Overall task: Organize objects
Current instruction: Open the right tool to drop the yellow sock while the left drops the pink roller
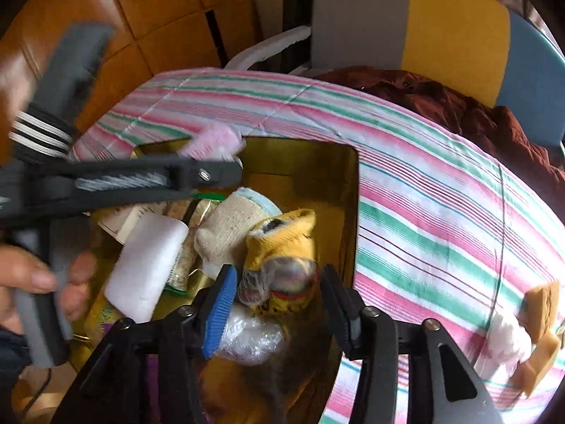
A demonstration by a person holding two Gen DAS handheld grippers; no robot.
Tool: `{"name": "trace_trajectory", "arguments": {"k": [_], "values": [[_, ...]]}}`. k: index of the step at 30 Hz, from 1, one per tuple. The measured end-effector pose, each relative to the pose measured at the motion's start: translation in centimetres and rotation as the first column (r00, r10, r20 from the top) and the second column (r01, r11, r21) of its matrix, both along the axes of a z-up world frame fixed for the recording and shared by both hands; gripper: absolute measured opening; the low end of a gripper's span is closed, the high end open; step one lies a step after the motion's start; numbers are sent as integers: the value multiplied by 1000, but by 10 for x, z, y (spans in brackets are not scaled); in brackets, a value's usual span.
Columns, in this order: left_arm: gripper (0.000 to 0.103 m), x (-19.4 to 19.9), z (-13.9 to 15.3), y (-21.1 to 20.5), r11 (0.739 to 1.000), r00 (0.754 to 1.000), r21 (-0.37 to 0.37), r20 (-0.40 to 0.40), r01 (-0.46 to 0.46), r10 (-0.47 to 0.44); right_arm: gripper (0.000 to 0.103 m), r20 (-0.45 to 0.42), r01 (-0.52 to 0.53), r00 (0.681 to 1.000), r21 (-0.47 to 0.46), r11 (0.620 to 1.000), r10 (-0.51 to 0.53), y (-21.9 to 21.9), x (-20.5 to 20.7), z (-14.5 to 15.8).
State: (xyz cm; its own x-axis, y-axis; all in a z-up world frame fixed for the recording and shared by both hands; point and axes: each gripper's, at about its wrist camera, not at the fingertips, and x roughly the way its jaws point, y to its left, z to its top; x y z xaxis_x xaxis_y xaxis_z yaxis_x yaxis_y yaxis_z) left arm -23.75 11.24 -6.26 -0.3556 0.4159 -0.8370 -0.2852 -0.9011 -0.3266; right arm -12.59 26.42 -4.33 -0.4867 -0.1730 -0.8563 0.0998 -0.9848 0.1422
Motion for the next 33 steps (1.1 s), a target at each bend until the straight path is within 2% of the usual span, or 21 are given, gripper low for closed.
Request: {"name": "trace_trajectory", "arguments": {"k": [3, 8, 12, 15, 19, 23, 24, 25, 26, 33], "values": [[67, -2, -9, 2, 999, 1000, -31, 9, -18, 18, 55, -35, 13, 999, -12, 1000, -14, 3, 13, 10], [69, -1, -15, -2, 996, 999, -77, -3, -43, 43, 55, -57, 29, 998, -31, 999, -31, 6, 27, 18], [72, 4, -12, -8, 996, 999, -76, -4, -49, 49, 55, -65, 36, 997, -46, 998, -39, 2, 37, 21], [79, 12, -4, -13, 997, 998, -63, -24, -54, 53, 55, -71, 41, 997, -51, 998, -44, 1, 44, 22], [80, 30, 15, -23, 997, 995, -47, -78, -59, 55, 55, -83, 54, 995, -43, 998, -57, 3, 57, 26], [82, 63, 37, -28, 998, 984, -37, -177, -44, 37, 57, -106, 78, 991, -35, 996, -81, 4, 67, 32], [82, 72, 43, -30, 999, 979, -35, -202, -41, 33, 60, -114, 84, 990, -28, 996, -87, 5, 70, 33], [82, 84, 49, -31, 999, 971, -32, -237, -33, 24, 69, -121, 93, 988, -20, 996, -94, 5, 73, 34], [82, 92, 51, -31, 999, 968, -29, -252, -27, 19, 72, -128, 99, 987, -15, 995, -100, 5, 75, 35], [82, 134, 57, -26, 999, 956, -31, -291, 20, -28, 72, -138, 119, 983, -3, 993, -119, 10, 92, 33]]}}
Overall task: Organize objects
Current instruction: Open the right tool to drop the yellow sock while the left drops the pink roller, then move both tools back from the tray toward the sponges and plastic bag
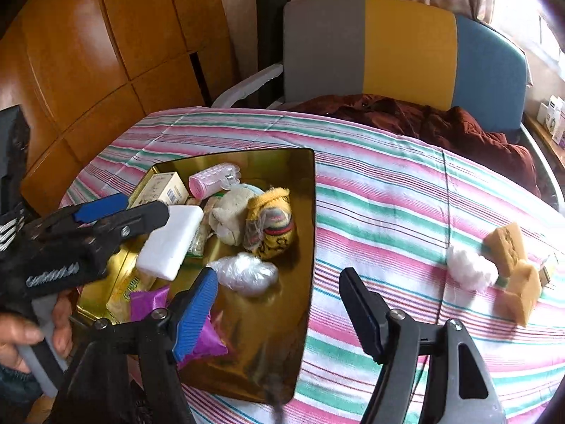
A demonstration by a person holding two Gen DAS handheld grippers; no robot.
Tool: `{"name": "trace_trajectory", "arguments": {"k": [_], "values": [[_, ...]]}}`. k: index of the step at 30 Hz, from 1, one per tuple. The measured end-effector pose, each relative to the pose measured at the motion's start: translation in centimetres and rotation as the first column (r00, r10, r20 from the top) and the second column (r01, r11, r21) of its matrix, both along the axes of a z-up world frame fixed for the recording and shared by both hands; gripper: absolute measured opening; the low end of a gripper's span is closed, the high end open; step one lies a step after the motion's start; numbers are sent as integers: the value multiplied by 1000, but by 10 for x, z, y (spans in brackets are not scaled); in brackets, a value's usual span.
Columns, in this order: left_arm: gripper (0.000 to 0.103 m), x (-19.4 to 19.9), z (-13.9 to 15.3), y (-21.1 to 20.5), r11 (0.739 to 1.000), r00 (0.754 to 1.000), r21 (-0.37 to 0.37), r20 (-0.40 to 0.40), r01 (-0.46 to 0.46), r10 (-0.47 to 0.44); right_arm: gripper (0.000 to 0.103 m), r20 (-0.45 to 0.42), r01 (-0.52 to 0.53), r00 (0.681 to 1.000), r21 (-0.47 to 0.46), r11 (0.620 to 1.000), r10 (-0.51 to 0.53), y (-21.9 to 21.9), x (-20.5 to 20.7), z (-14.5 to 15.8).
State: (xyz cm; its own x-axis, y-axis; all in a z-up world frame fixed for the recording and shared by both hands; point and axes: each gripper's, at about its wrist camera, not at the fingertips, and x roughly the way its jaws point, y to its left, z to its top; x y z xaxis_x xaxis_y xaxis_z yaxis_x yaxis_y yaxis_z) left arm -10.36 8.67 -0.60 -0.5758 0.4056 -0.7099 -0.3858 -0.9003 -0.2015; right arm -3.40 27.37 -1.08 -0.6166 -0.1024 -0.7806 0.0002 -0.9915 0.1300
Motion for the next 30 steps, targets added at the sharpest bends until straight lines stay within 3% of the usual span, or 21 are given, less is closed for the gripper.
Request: {"name": "trace_trajectory", "arguments": {"k": [11, 21, 27, 30], "values": [[82, 33, 14, 28, 996, 995, -10, -30, 90, -90, 72, -14, 85, 996, 39, 996, -84, 41, 23, 4], [85, 49, 21, 68, 981, 980, -33, -40, 192, -194, 72, -11, 215, 976, 141, 966, -216, 118, 43, 10], [85, 58, 24, 97, 963, 963, -53, -45, 264, -267, 72, -36, 336, 942, 179, 925, -335, 184, 57, 15], [85, 63, 25, 115, 951, 950, -62, -46, 304, -307, 72, -61, 435, 900, 168, 885, -431, 223, 67, 14]]}}
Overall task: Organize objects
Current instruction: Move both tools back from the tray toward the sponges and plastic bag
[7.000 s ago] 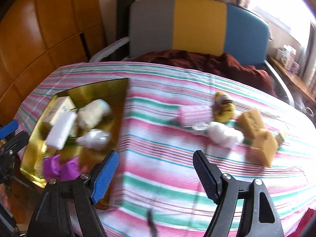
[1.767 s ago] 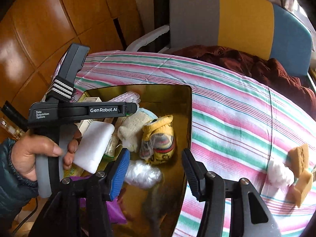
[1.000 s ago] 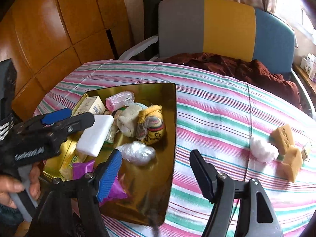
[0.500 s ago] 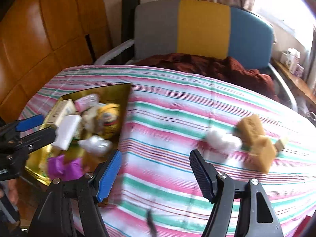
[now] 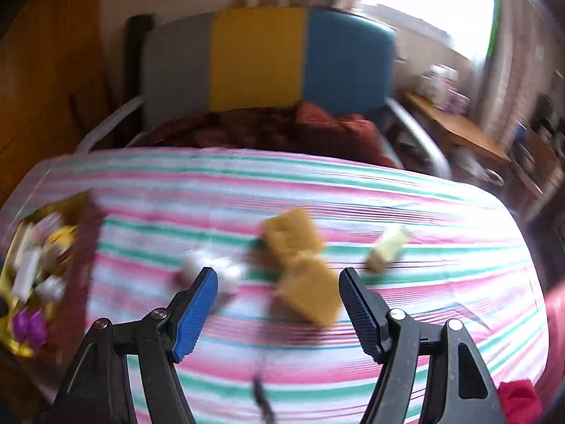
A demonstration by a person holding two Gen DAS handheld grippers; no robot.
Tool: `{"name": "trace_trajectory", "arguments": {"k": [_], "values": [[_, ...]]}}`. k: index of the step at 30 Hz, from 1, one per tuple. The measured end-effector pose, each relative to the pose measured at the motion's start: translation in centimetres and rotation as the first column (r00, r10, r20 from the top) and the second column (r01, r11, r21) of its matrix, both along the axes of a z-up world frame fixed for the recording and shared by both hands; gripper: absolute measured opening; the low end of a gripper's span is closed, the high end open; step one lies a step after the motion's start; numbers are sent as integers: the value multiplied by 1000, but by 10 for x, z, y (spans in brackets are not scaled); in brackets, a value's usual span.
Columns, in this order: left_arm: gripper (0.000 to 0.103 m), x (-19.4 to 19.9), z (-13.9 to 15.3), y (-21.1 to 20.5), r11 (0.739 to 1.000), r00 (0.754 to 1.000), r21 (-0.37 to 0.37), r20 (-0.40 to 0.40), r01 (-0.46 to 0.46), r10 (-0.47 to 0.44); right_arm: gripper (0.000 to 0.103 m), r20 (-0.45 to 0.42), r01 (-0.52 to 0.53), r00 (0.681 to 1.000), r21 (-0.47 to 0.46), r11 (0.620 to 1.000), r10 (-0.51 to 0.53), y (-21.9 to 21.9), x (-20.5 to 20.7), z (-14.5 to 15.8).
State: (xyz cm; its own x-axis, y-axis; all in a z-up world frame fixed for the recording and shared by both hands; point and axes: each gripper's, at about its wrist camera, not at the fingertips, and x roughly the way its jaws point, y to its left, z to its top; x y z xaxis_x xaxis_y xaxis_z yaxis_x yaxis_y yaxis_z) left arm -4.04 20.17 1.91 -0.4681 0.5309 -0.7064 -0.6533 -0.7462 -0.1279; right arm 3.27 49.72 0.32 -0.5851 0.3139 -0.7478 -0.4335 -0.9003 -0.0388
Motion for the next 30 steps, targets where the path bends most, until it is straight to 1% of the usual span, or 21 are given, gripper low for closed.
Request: {"name": "trace_trajectory", "arguments": {"k": [2, 4, 7, 10, 12, 17, 24, 27, 28, 30], "values": [[85, 3, 0, 10, 1000, 1000, -7, 0, 21, -21, 72, -24, 77, 997, -15, 997, -77, 25, 9, -4], [85, 6, -1, 21, 999, 999, -17, 1, 47, -46, 72, -53, 164, 984, -72, 984, -168, 49, 21, -11], [85, 8, -2, 37, 997, 997, -31, 2, 75, -75, 72, -60, 273, 955, -201, 941, -290, 81, 38, -20], [85, 8, -6, 53, 994, 995, -38, 8, 99, -99, 73, -76, 316, 934, -282, 906, -349, 97, 49, -24], [85, 8, -8, 61, 993, 994, -39, 16, 108, -107, 73, -54, 328, 930, -316, 890, -362, 104, 50, -30], [85, 11, -16, 88, 987, 989, -66, 26, 145, -144, 73, -19, 350, 926, -334, 875, -378, 108, 50, -35], [85, 6, -36, 121, 978, 982, -101, 82, 180, -172, 73, 15, 386, 910, -392, 835, -414, 117, 61, -43], [85, 0, -44, 134, 978, 981, -113, 104, 174, -163, 73, 24, 381, 913, -409, 829, -408, 118, 60, -47], [85, -4, -47, 138, 978, 979, -111, 122, 174, -161, 73, 26, 376, 915, -413, 829, -402, 118, 59, -48], [86, -9, -52, 145, 980, 979, -112, 137, 166, -151, 73, 28, 353, 926, -423, 835, -377, 116, 55, -49]]}}
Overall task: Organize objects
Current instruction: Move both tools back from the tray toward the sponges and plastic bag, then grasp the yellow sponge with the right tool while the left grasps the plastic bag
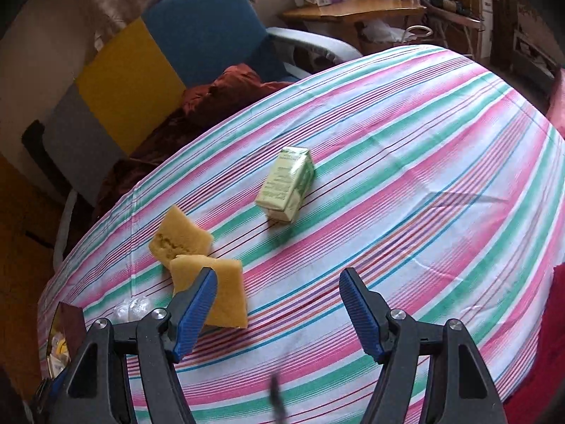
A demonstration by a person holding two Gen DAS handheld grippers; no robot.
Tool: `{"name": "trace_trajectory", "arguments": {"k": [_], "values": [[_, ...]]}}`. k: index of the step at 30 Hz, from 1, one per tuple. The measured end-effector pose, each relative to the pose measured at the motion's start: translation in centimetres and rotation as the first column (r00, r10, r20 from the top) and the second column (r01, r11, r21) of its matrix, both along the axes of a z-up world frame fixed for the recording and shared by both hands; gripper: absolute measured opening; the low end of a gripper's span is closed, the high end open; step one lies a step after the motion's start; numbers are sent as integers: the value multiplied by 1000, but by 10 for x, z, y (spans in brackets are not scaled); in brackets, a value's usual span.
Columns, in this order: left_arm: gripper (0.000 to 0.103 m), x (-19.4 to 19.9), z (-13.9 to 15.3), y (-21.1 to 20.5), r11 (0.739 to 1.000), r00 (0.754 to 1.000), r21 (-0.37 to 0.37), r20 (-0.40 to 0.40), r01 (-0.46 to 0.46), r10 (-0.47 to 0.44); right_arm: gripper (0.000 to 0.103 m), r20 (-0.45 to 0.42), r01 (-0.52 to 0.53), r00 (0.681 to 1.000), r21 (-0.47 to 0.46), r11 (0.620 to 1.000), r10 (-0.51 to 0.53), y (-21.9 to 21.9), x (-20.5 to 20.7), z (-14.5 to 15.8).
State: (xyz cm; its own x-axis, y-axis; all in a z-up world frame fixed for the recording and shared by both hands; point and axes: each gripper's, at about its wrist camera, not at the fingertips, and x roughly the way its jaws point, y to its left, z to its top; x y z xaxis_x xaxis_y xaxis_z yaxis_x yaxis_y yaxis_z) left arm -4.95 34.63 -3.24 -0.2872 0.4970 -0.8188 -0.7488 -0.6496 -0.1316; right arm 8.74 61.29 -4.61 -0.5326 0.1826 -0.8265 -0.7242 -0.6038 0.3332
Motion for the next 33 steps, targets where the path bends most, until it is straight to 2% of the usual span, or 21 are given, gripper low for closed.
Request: {"name": "trace_trajectory", "arguments": {"k": [4, 7, 8, 14, 21, 22, 25, 33], "values": [[86, -14, -11, 18, 999, 999, -14, 39, -29, 29, 73, 4, -85, 996, -21, 996, 85, -10, -13, -3], [89, -22, -15, 32, 999, 999, -18, 35, -33, 34, 73, 22, -123, 992, -15, 992, 123, -16, -20, -5], [92, -24, -16, 35, 999, 999, -21, 31, -37, 38, 73, 26, -129, 991, -18, 992, 129, -17, -21, -6], [95, -42, -28, 61, 997, 997, -44, 34, -62, 63, 73, 37, -136, 990, -25, 990, 136, -16, -23, -8], [95, -55, -47, 83, 995, 997, -81, 45, -60, 64, 73, 57, -144, 988, -23, 989, 145, -15, -27, -11], [93, -57, -49, 84, 995, 997, -80, 37, -63, 66, 73, 61, -145, 987, -24, 989, 146, -15, -29, -12], [71, -61, -55, 82, 997, 997, -59, 66, -45, 49, 73, 69, -148, 986, -22, 989, 149, -16, -31, -14], [69, -61, -61, 69, 1000, 998, -7, 60, -23, 23, 73, 66, -164, 984, -43, 986, 166, -18, -46, -17]]}}
